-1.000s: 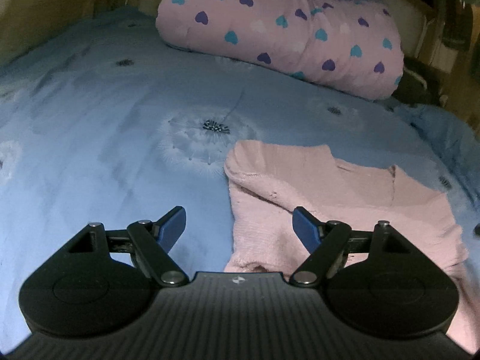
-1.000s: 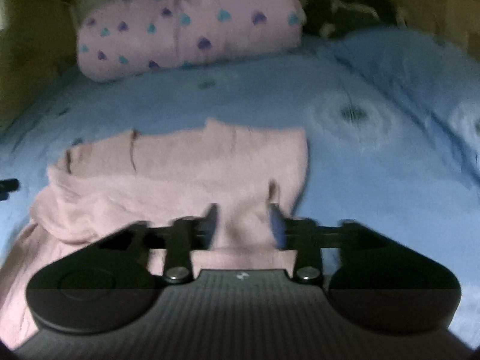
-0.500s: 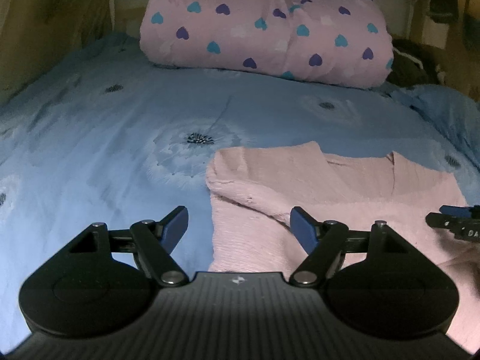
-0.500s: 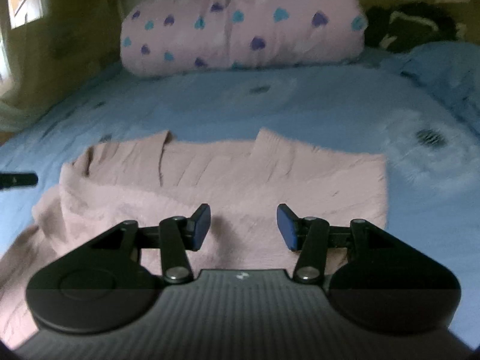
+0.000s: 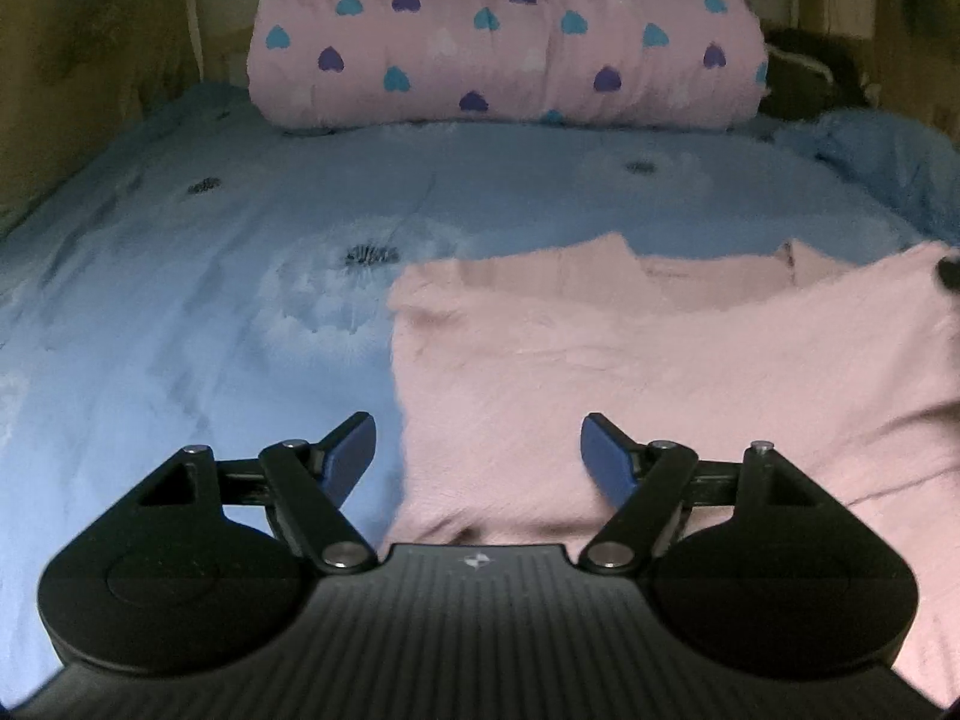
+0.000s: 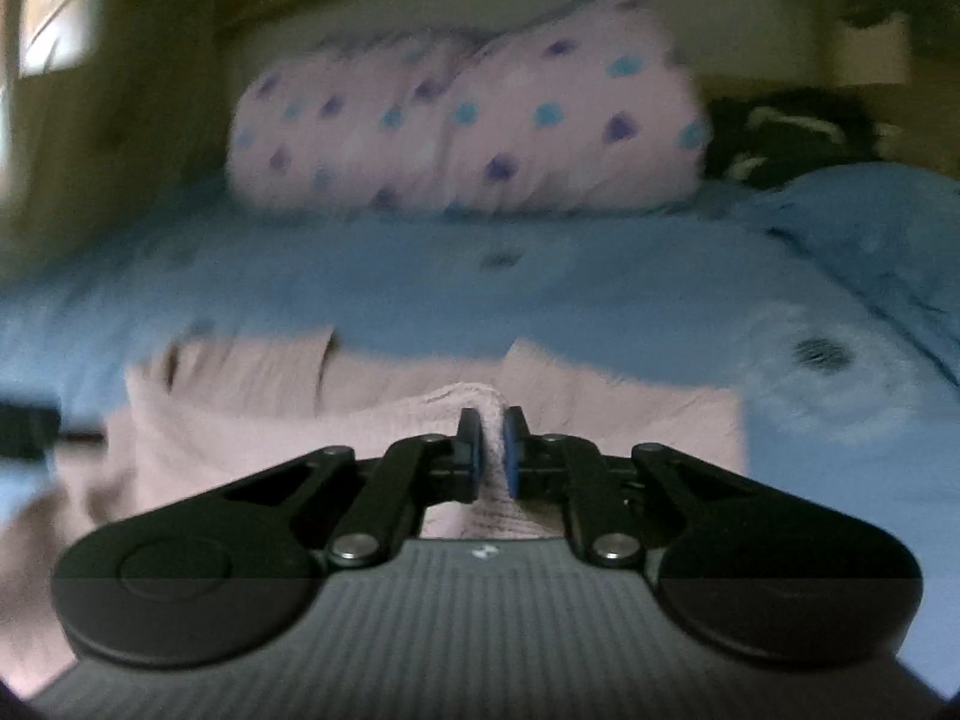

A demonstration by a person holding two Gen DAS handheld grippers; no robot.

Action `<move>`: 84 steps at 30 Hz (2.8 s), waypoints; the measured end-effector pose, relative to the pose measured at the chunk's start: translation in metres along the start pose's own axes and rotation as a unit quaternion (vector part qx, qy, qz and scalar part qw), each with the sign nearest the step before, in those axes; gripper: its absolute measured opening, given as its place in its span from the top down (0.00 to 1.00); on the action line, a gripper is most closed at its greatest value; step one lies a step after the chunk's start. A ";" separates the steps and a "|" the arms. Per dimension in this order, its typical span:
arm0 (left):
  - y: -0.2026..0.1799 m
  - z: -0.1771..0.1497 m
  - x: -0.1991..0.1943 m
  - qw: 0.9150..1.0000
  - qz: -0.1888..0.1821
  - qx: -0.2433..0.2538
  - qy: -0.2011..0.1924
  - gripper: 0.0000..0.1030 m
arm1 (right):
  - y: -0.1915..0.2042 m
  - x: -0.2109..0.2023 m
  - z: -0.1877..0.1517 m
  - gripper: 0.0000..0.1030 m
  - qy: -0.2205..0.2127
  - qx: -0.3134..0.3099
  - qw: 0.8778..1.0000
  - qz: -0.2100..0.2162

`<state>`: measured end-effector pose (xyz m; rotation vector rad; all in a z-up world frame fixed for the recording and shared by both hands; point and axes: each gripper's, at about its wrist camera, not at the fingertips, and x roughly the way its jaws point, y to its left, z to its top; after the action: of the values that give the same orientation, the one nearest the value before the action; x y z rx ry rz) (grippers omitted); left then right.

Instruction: Fold small clothes

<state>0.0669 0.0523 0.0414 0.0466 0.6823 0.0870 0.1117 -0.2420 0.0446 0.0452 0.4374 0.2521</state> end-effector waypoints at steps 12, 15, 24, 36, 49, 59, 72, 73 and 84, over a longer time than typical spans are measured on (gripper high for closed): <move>-0.001 0.015 0.004 1.000 0.010 0.023 -0.017 0.22 | -0.002 0.030 -0.015 0.78 0.120 -0.046 0.989 -0.066; -0.004 0.025 0.006 1.000 0.000 0.014 -0.026 0.23 | -0.005 0.020 -0.007 0.74 0.114 -0.033 0.991 -0.062; -0.013 0.016 0.040 0.999 0.021 0.033 0.009 0.25 | -0.048 -0.017 0.012 0.73 0.105 0.083 0.991 -0.031; 0.000 0.014 0.050 1.000 0.009 0.012 0.020 0.23 | -0.047 -0.017 -0.010 0.75 0.190 0.042 0.981 -0.016; 0.030 0.046 0.066 0.999 0.006 -0.049 -0.001 0.23 | -0.059 -0.040 -0.003 0.73 0.130 0.066 0.989 -0.036; 0.027 0.062 0.106 0.996 -0.003 -0.073 -0.052 0.75 | -0.057 -0.025 -0.008 0.73 0.145 0.064 0.986 -0.058; 0.036 0.059 0.090 0.997 0.044 -0.057 -0.010 0.44 | -0.066 -0.005 -0.018 0.52 0.176 0.074 0.978 -0.085; 0.036 0.058 0.081 0.998 0.040 -0.053 -0.011 0.42 | -0.067 -0.007 -0.018 0.51 0.173 0.079 0.978 -0.085; 0.032 0.026 -0.027 1.000 0.013 0.010 -0.007 0.24 | -0.055 -0.043 -0.004 0.51 0.111 0.053 0.991 -0.058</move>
<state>0.0608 0.0809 0.0807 0.0755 0.6694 0.1048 0.0851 -0.3065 0.0537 0.0952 0.6729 0.1199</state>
